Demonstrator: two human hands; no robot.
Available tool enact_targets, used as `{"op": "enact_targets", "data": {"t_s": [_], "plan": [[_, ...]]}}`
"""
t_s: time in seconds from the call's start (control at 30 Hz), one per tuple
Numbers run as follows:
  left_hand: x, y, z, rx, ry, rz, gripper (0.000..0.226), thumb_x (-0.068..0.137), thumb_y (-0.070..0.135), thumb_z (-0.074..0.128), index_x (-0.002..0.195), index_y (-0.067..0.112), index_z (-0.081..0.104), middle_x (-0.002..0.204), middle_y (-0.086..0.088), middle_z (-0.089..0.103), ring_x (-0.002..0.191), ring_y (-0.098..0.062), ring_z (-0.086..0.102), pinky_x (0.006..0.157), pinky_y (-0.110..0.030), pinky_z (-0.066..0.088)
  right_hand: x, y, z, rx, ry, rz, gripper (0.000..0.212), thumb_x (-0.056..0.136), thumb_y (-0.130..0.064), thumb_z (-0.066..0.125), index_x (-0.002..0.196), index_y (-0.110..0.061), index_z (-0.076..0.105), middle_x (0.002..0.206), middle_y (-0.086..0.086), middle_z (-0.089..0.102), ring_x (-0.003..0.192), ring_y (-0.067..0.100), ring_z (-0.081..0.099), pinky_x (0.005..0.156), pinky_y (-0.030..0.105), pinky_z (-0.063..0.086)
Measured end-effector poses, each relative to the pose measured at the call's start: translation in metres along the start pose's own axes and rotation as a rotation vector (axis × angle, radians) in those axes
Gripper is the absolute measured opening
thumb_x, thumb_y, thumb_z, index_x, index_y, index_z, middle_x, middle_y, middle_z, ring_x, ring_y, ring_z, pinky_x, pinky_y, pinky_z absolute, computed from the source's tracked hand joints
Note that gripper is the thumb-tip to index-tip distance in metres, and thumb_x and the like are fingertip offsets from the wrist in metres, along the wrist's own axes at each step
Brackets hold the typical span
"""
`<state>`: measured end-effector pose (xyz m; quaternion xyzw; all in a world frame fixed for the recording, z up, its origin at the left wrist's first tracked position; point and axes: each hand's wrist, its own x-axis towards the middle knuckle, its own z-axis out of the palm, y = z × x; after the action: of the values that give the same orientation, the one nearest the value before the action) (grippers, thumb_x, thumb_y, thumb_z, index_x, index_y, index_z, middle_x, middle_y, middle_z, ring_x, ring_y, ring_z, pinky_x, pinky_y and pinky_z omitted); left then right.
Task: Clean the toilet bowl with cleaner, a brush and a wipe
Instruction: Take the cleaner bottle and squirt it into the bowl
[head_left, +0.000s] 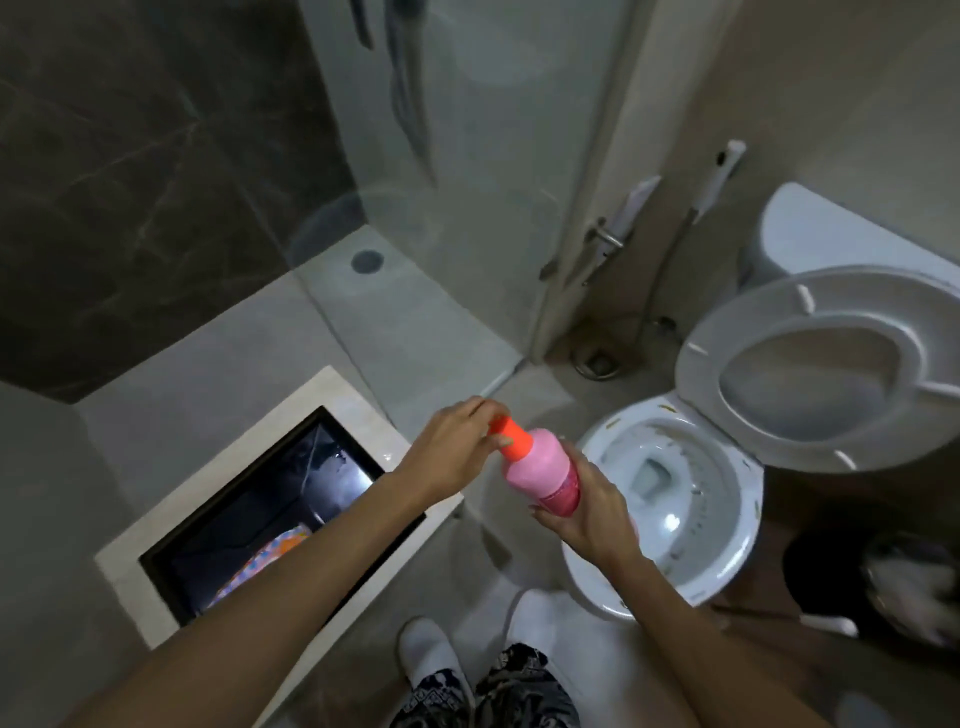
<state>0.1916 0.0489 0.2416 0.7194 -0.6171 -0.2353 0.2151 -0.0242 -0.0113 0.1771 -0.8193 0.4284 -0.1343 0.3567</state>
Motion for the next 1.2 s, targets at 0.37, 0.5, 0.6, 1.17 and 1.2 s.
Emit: {"op": "enact_targets", "data": {"t_s": [0.37, 0.5, 0.6, 1.17, 1.2], "plan": [[0.073, 0.072, 0.073, 0.297, -0.113, 0.232, 0.049, 0.089, 0.050, 0.038, 0.109, 0.013, 0.062, 0.100, -0.004, 0.066, 0.088, -0.026, 0.064, 0.086, -0.033, 0.033, -0.019, 0.093, -0.058, 0.010, 0.125, 0.141, 0.098, 0.061, -0.035, 0.086, 0.145, -0.018, 0.039, 0.127, 0.007, 0.062, 0.110, 0.029, 0.062, 0.089, 0.039, 0.051], [0.087, 0.088, 0.100, 0.189, -0.133, 0.368, 0.049, 0.084, 0.038, 0.058, 0.127, 0.018, 0.047, 0.125, -0.004, 0.058, 0.109, -0.021, 0.054, 0.094, -0.031, 0.036, -0.026, 0.118, -0.069, 0.013, 0.160, 0.173, 0.098, 0.061, -0.032, 0.087, 0.145, -0.017, 0.039, 0.126, 0.005, 0.063, 0.108, 0.028, 0.062, 0.088, 0.040, 0.052], [0.097, 0.095, 0.119, 0.176, -0.196, 0.419, 0.042, 0.081, 0.015, 0.064, 0.120, 0.022, 0.048, 0.117, -0.003, 0.058, 0.101, -0.024, 0.057, 0.087, -0.034, 0.044, -0.031, 0.137, -0.070, 0.010, 0.181, 0.201, 0.096, 0.062, -0.032, 0.086, 0.144, -0.015, 0.040, 0.120, 0.006, 0.065, 0.102, 0.029, 0.064, 0.083, 0.040, 0.053], [0.175, 0.067, 0.239, 0.078, -0.595, 0.280, 0.036, 0.095, 0.022, 0.054, 0.129, 0.011, 0.045, 0.123, -0.010, 0.047, 0.109, -0.029, 0.052, 0.091, -0.042, 0.044, -0.037, 0.252, -0.012, -0.038, 0.270, 0.357, 0.093, 0.062, -0.034, 0.079, 0.145, -0.019, 0.039, 0.109, 0.008, 0.066, 0.093, 0.030, 0.065, 0.078, 0.043, 0.055], [0.177, 0.067, 0.243, 0.096, -0.622, 0.253, 0.035, 0.096, 0.025, 0.052, 0.127, 0.011, 0.044, 0.123, -0.011, 0.047, 0.108, -0.029, 0.051, 0.090, -0.041, 0.043, -0.037, 0.257, -0.009, -0.055, 0.275, 0.358, 0.093, 0.062, -0.034, 0.078, 0.145, -0.020, 0.039, 0.107, 0.009, 0.066, 0.091, 0.031, 0.065, 0.077, 0.042, 0.055]]}}
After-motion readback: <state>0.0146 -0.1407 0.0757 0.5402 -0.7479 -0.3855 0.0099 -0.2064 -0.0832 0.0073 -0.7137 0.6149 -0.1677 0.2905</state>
